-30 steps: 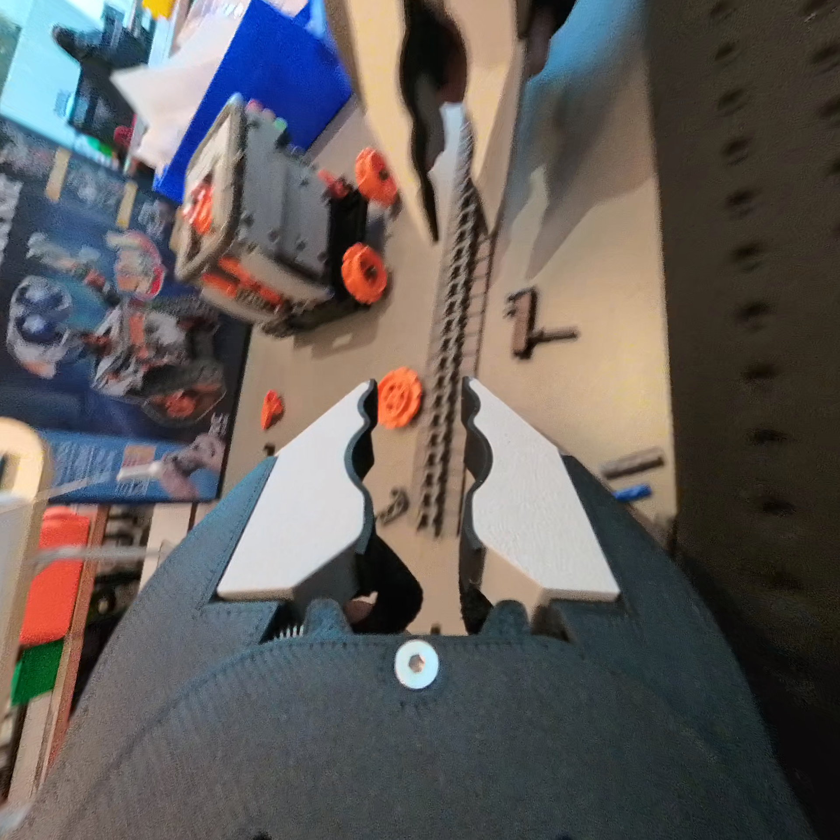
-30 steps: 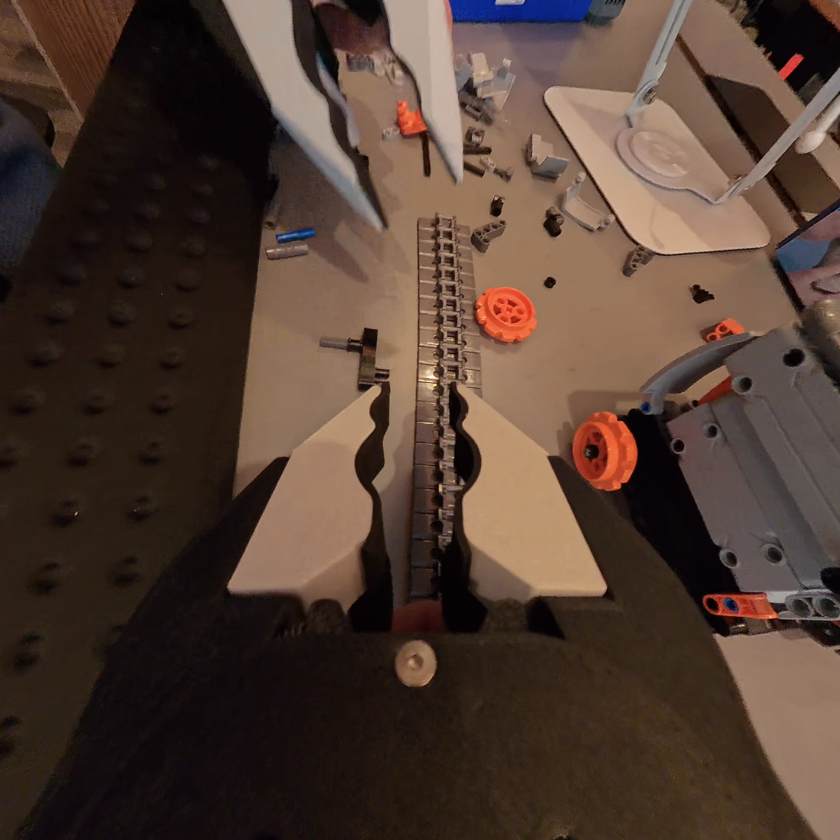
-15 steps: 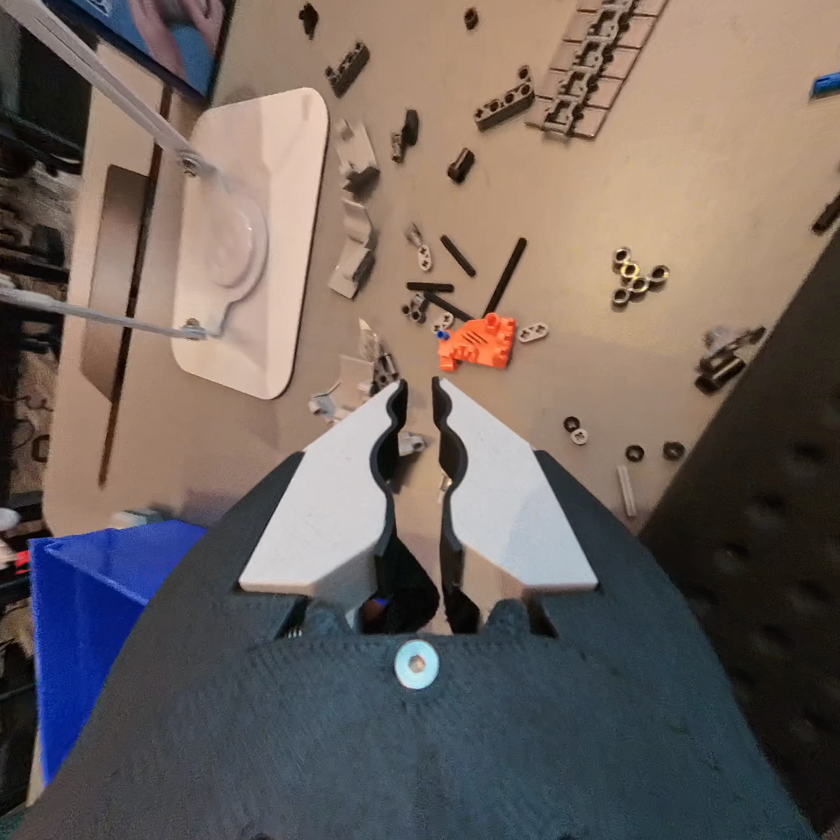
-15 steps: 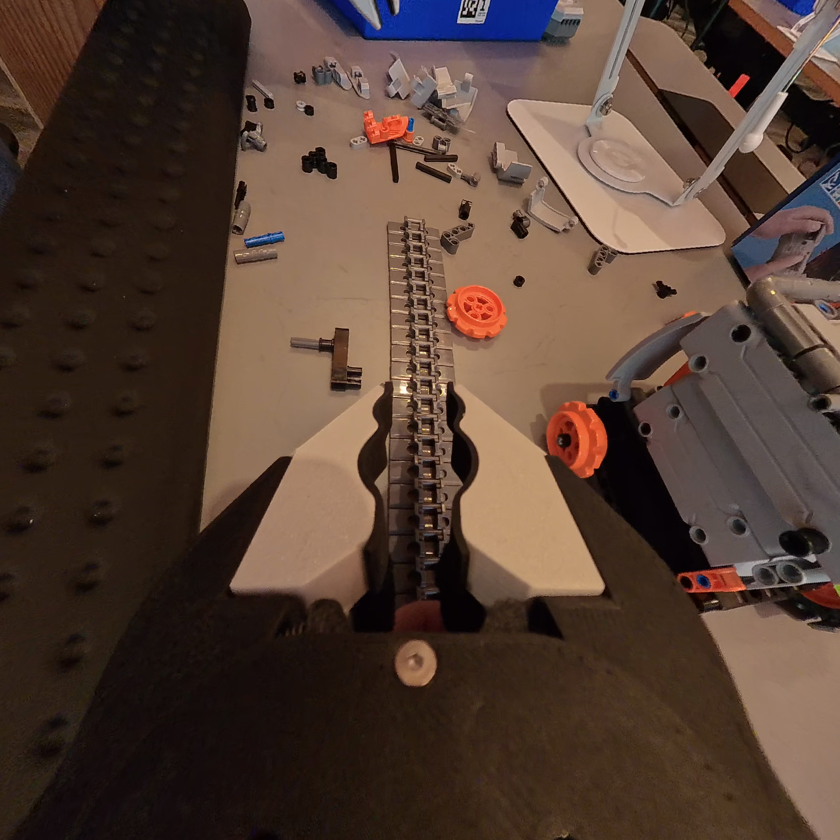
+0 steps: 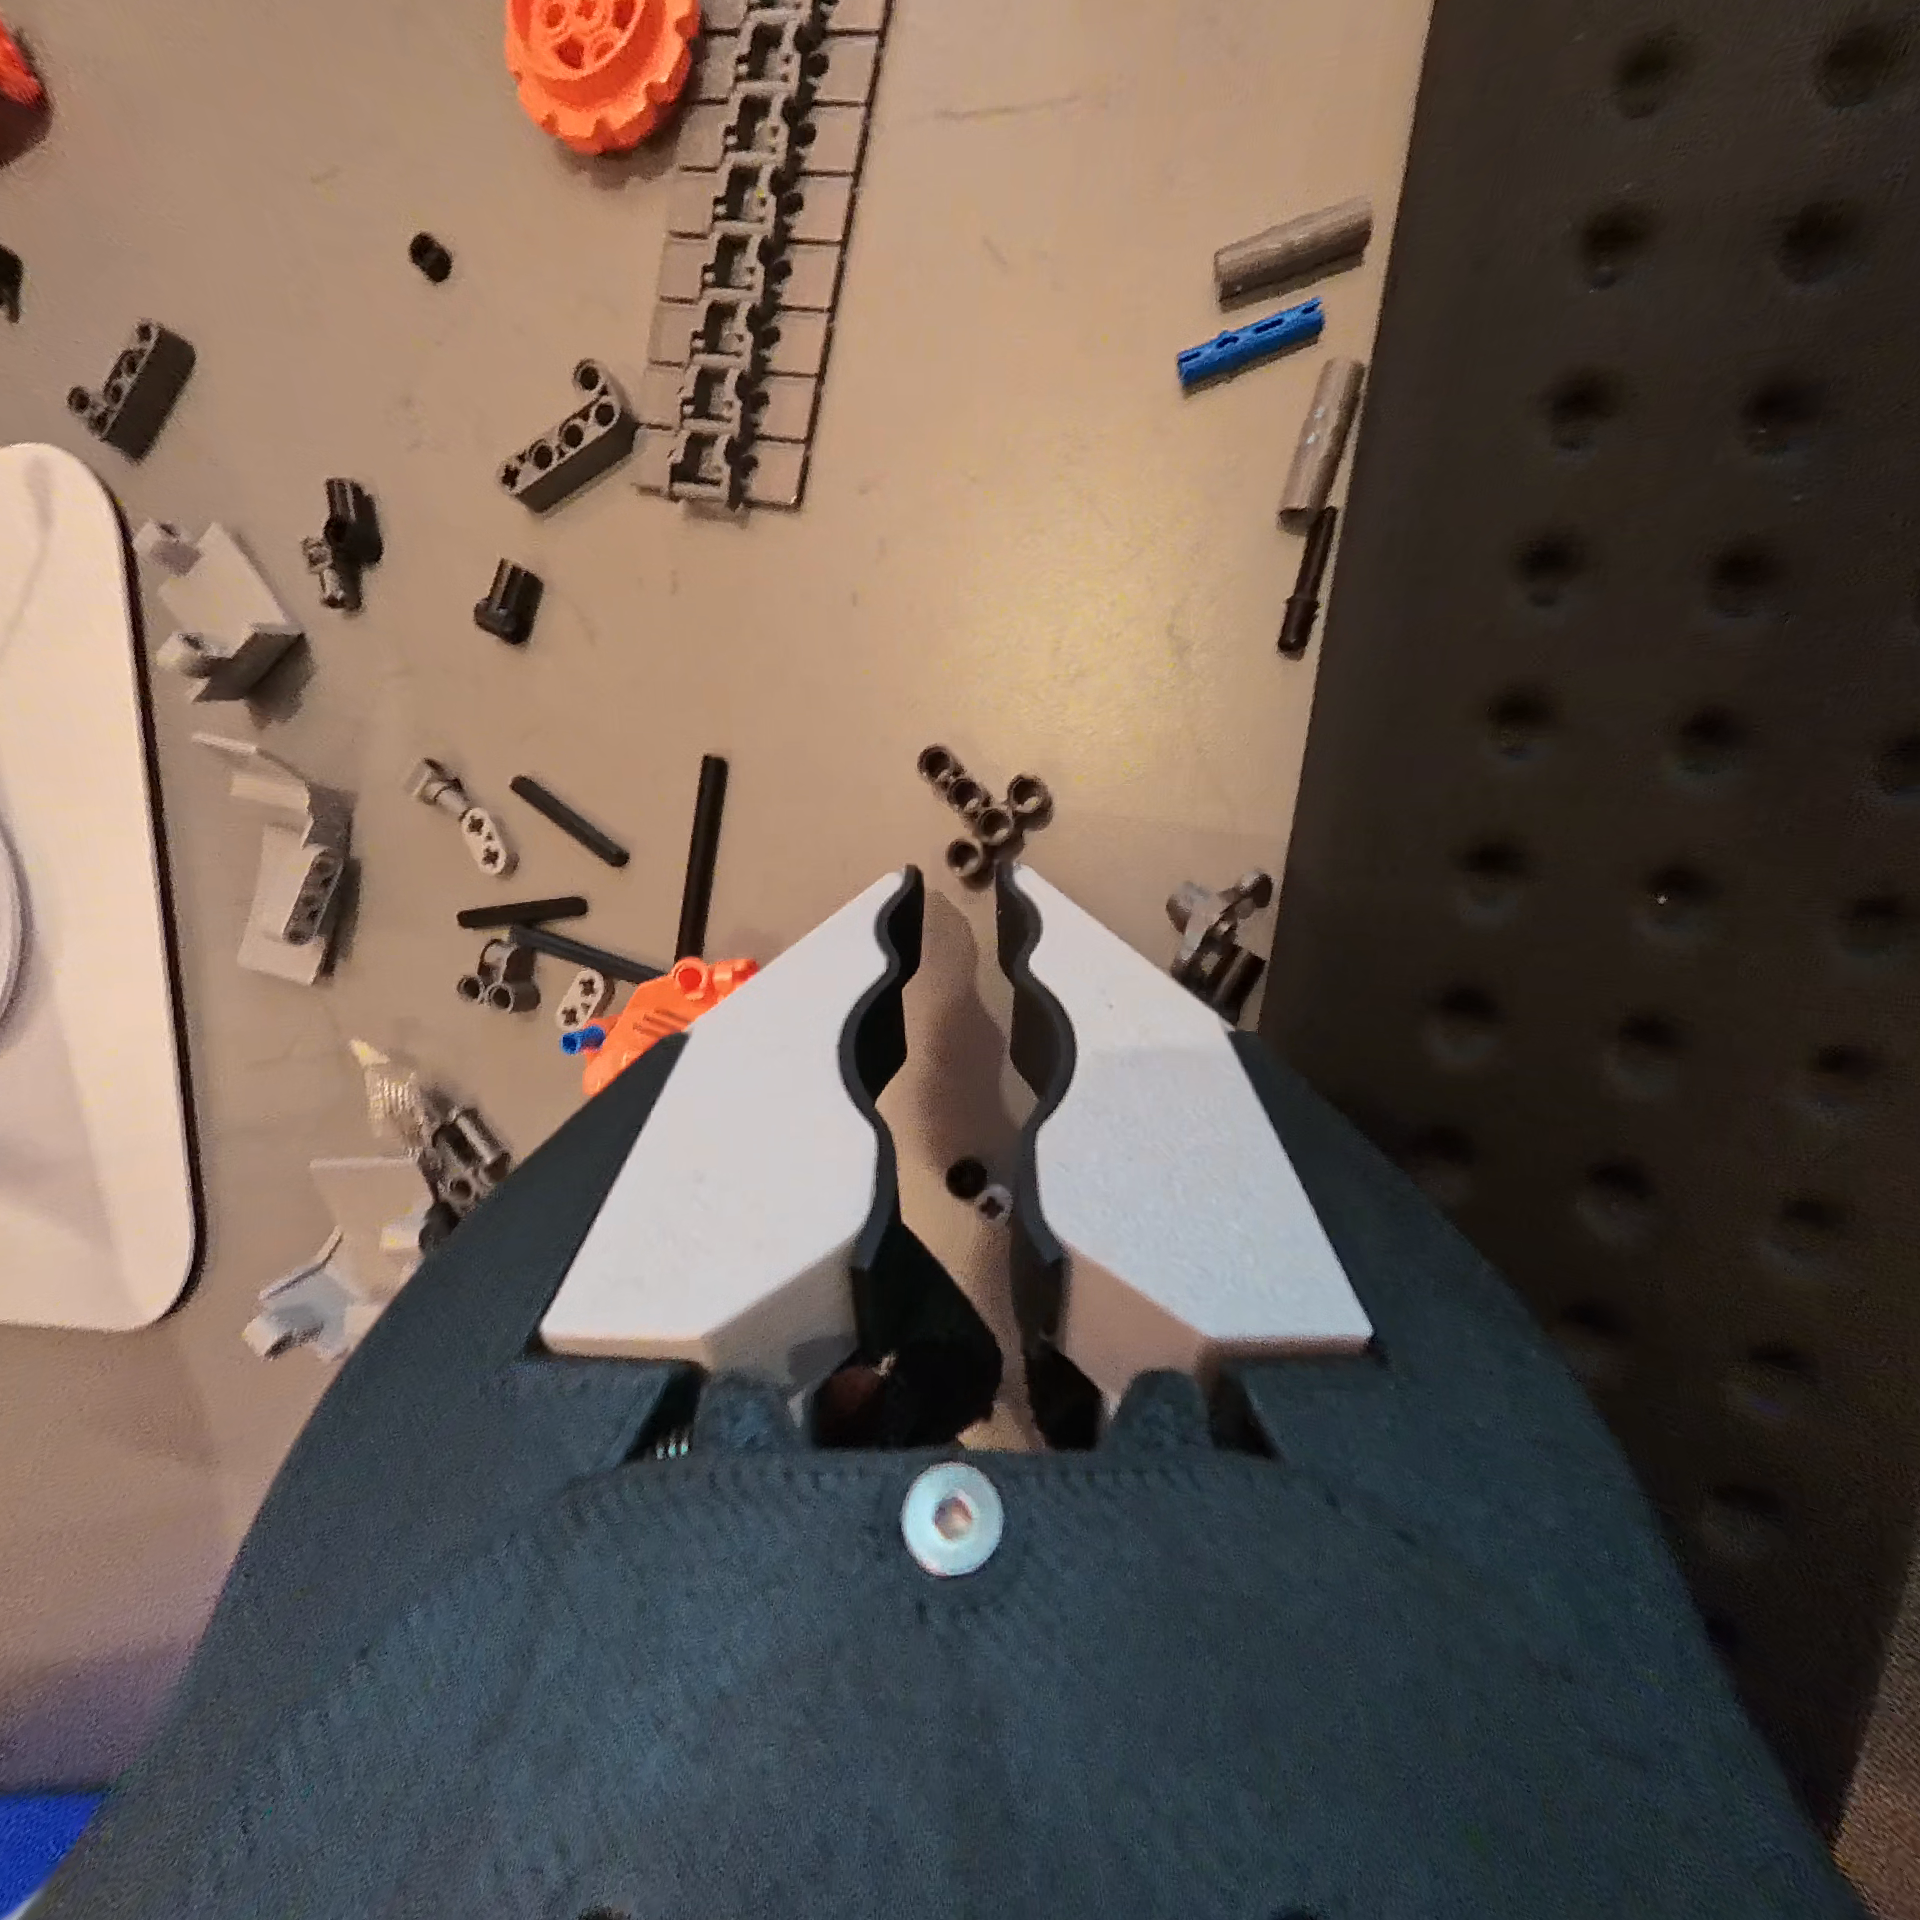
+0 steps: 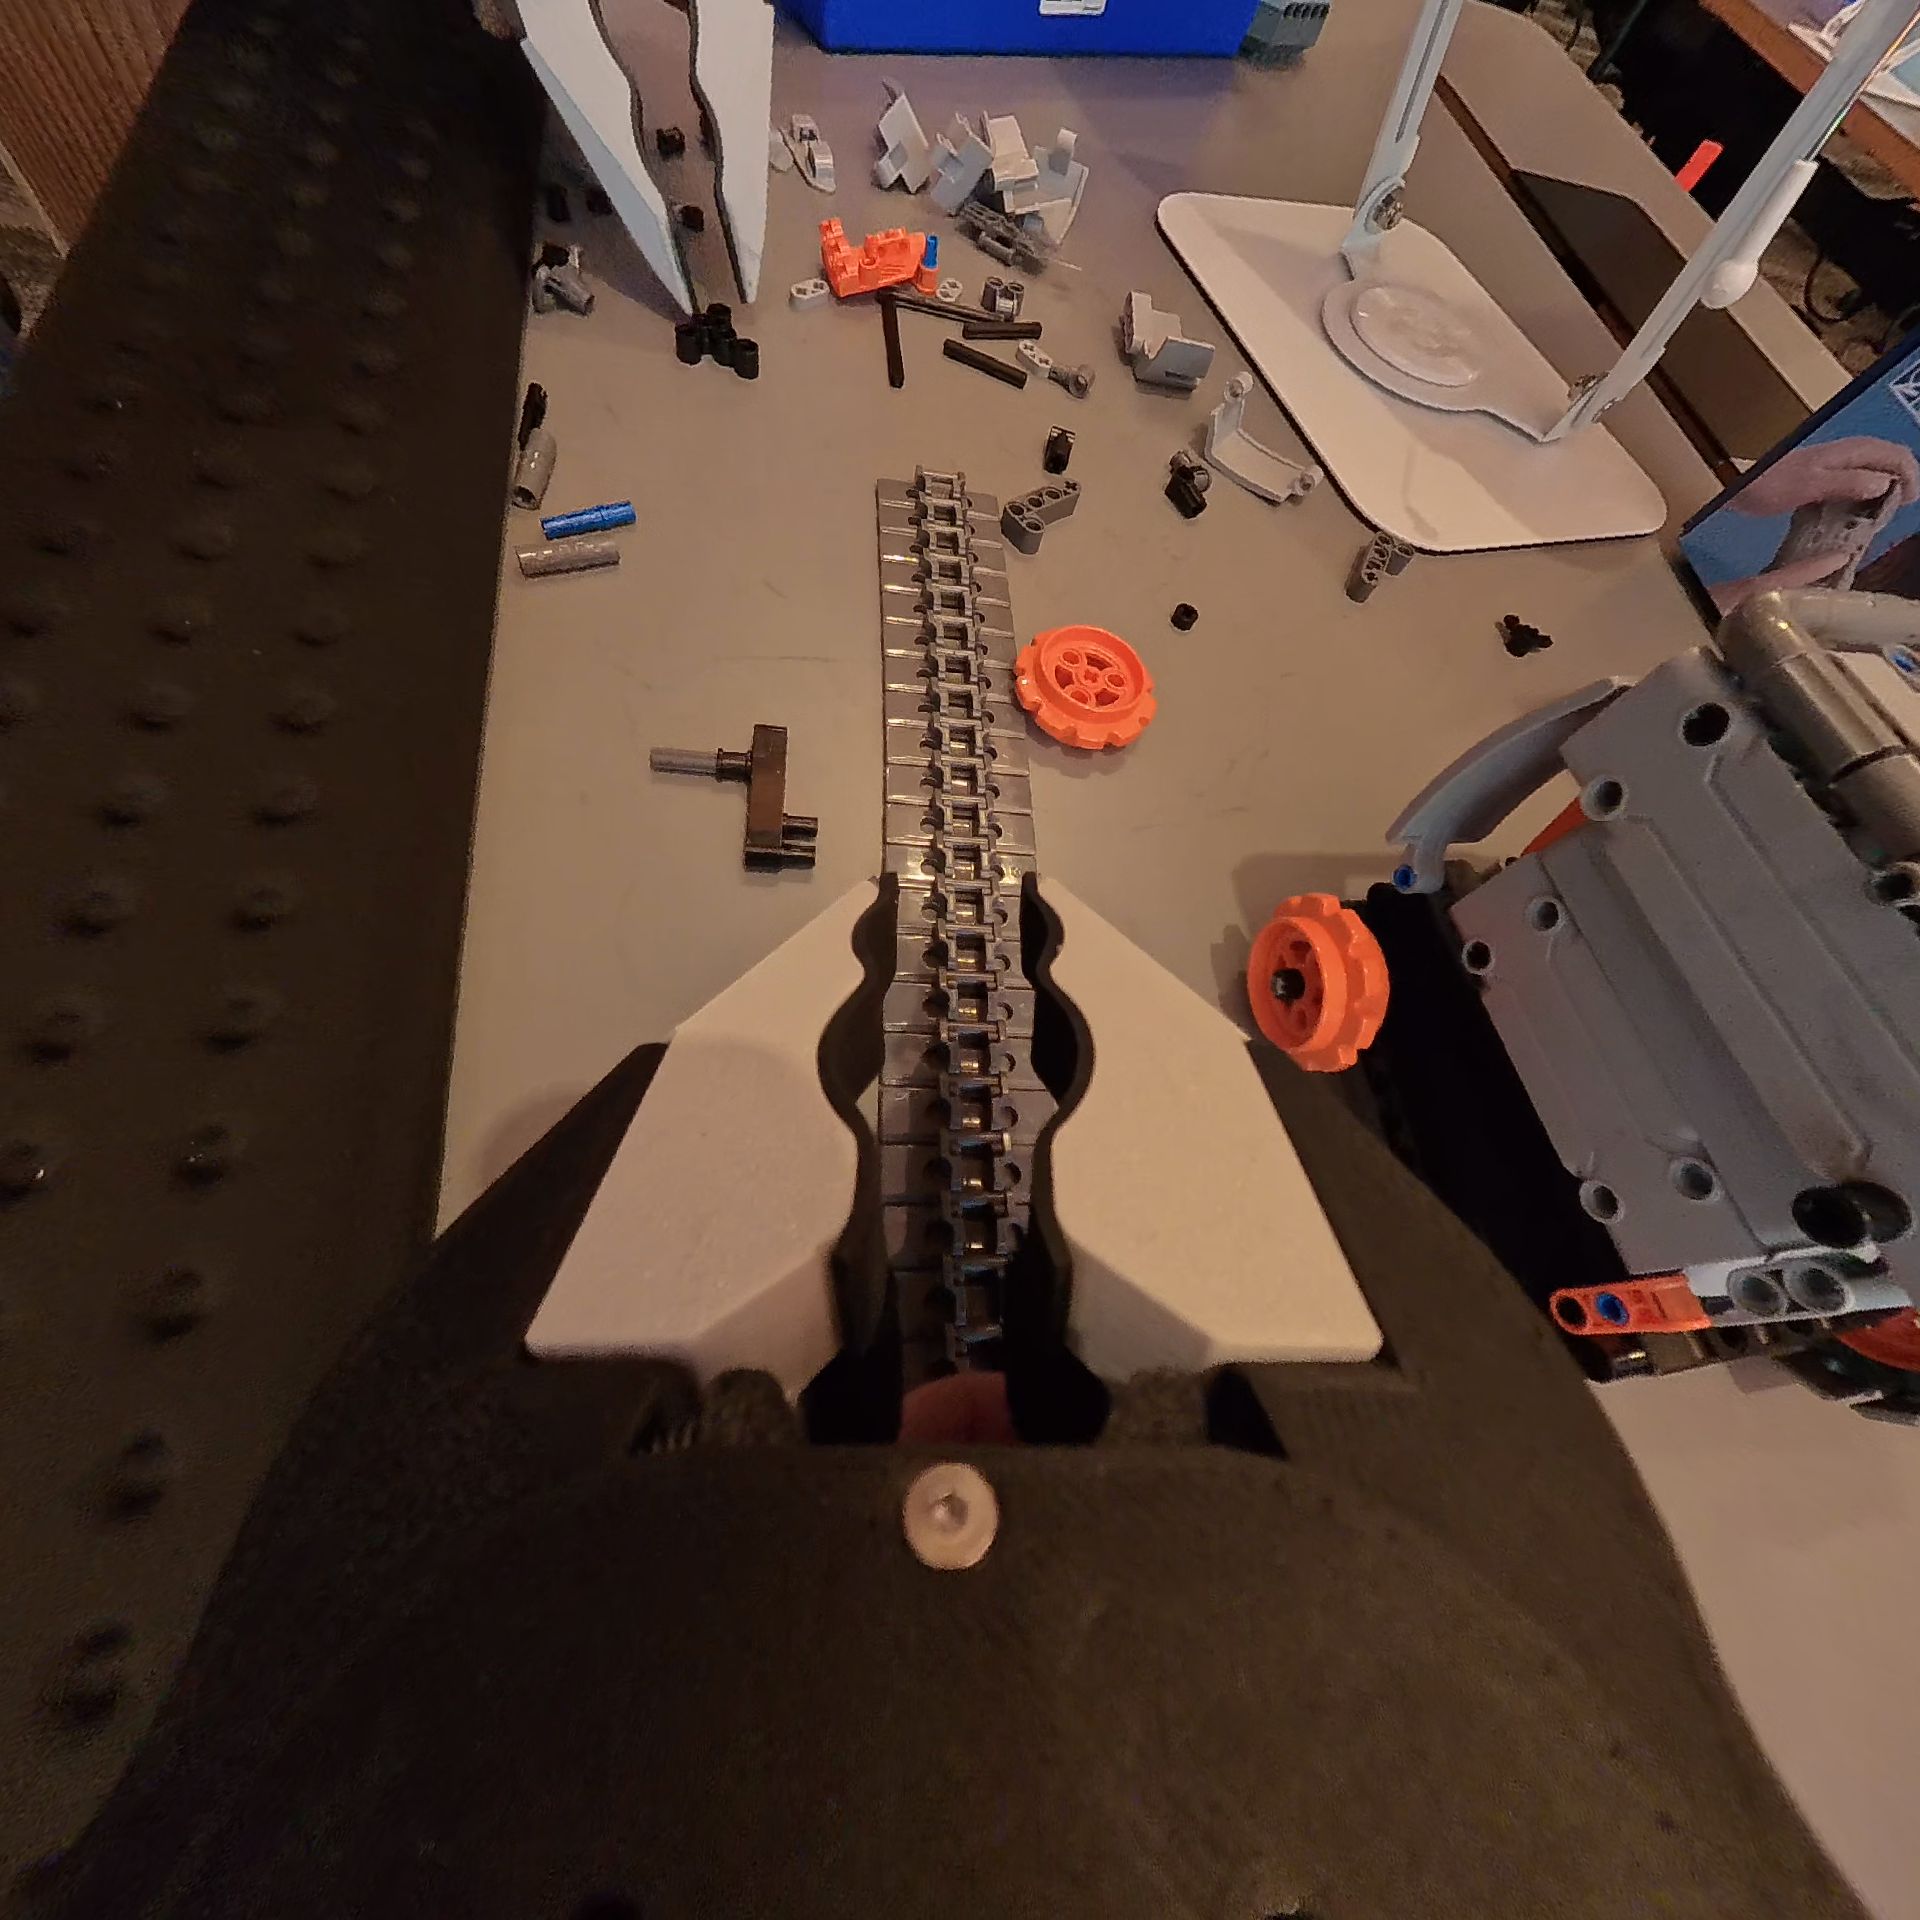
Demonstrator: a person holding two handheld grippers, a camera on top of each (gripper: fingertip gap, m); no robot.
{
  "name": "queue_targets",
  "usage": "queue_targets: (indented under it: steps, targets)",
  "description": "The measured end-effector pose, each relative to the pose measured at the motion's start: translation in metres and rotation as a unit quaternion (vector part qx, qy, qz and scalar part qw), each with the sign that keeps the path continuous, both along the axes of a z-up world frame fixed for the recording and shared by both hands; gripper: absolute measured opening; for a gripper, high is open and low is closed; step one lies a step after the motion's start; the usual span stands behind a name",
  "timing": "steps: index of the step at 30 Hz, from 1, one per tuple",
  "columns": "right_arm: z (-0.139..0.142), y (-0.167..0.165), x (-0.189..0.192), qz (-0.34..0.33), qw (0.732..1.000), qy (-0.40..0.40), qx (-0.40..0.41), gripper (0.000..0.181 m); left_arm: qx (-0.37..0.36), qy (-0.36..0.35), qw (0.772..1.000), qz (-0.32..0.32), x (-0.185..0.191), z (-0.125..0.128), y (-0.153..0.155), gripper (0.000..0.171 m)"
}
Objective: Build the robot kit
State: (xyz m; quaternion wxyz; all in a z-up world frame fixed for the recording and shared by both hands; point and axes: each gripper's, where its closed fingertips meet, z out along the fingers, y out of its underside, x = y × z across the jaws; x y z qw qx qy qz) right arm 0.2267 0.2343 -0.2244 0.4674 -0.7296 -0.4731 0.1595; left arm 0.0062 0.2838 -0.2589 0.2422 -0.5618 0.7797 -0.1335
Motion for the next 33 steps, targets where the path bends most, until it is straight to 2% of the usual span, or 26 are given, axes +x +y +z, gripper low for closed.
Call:
queue_targets:
  steps: [2,5,11,18,21,28,33]
  targets:
    - [0.0,0.0,0.0,0.001,1.0,0.0,-0.001,0.021,-0.018,-0.005,1.0,-0.009,0.004,0.0,-0.006,0.015]
    - [-0.001,-0.001,0.0,0.002,1.0,-0.002,-0.002,0.021,-0.01,-0.002,1.0,-0.014,0.006,-0.003,-0.005,0.008]
    - [-0.001,0.0,0.0,0.001,1.0,-0.001,-0.001,0.021,0.001,-0.019,1.0,-0.023,0.016,-0.001,-0.008,0.007]
    - [0.015,0.001,-0.006,0.0,1.0,0.016,0.023,0.022,0.065,-0.101,0.993,-0.002,0.049,0.031,-0.001,0.007]
    - [0.027,0.0,-0.018,0.005,0.999,0.001,0.036,0.026,0.098,-0.133,0.986,0.006,0.069,0.045,0.001,0.007]
    - [0.067,0.014,-0.057,0.0,0.999,-0.002,0.053,0.032,0.121,-0.202,0.972,0.003,0.119,0.07,-0.005,0.007]
    - [0.066,0.03,-0.078,0.008,0.997,-0.009,0.074,0.032,0.136,-0.239,0.961,0.005,0.14,0.077,-0.009,0.007]
